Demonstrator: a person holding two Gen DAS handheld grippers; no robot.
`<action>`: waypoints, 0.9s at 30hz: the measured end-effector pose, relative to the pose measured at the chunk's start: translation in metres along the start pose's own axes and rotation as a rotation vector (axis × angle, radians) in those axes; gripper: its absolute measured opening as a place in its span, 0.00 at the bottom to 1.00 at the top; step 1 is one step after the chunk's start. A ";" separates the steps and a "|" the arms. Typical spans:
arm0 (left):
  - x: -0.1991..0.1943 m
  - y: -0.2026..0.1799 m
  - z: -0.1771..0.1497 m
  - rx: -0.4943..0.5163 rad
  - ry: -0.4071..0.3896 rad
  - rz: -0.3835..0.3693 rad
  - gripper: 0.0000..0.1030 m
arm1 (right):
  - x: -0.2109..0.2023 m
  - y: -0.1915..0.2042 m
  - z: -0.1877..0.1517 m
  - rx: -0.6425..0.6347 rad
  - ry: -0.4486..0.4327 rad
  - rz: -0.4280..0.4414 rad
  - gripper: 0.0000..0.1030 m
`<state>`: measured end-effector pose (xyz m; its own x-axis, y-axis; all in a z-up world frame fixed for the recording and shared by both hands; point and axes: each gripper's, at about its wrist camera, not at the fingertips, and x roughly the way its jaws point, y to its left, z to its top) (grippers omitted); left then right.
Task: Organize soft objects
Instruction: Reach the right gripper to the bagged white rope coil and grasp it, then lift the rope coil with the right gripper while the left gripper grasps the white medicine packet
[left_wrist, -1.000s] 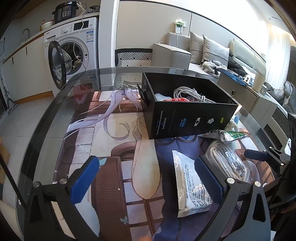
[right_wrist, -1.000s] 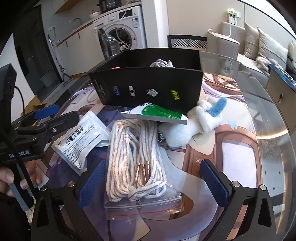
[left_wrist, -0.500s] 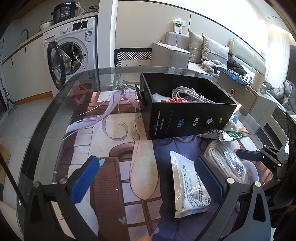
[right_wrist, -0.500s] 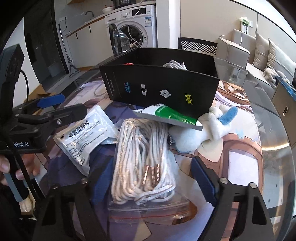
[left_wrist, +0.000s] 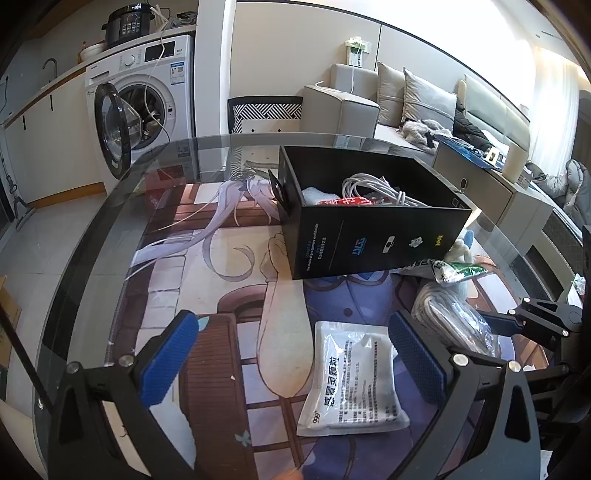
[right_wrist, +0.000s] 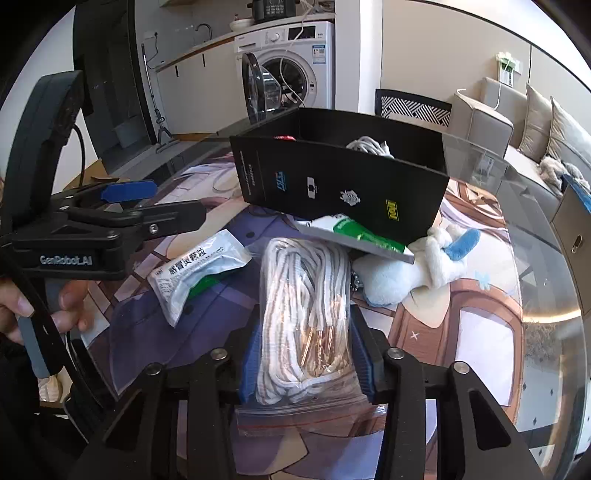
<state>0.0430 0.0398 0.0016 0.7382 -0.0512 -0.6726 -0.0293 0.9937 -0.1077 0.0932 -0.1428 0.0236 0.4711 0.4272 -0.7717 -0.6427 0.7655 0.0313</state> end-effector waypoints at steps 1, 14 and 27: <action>0.000 0.000 0.000 0.000 0.000 0.000 1.00 | -0.001 0.001 0.000 -0.005 -0.003 0.003 0.40; -0.002 -0.001 -0.007 0.017 0.024 -0.011 1.00 | -0.023 0.002 0.004 -0.016 -0.088 0.043 0.38; 0.008 -0.017 -0.017 0.088 0.098 -0.058 1.00 | -0.061 0.001 0.019 -0.023 -0.211 0.040 0.38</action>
<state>0.0378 0.0211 -0.0141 0.6673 -0.1139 -0.7361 0.0742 0.9935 -0.0864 0.0755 -0.1587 0.0828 0.5593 0.5506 -0.6197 -0.6762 0.7354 0.0431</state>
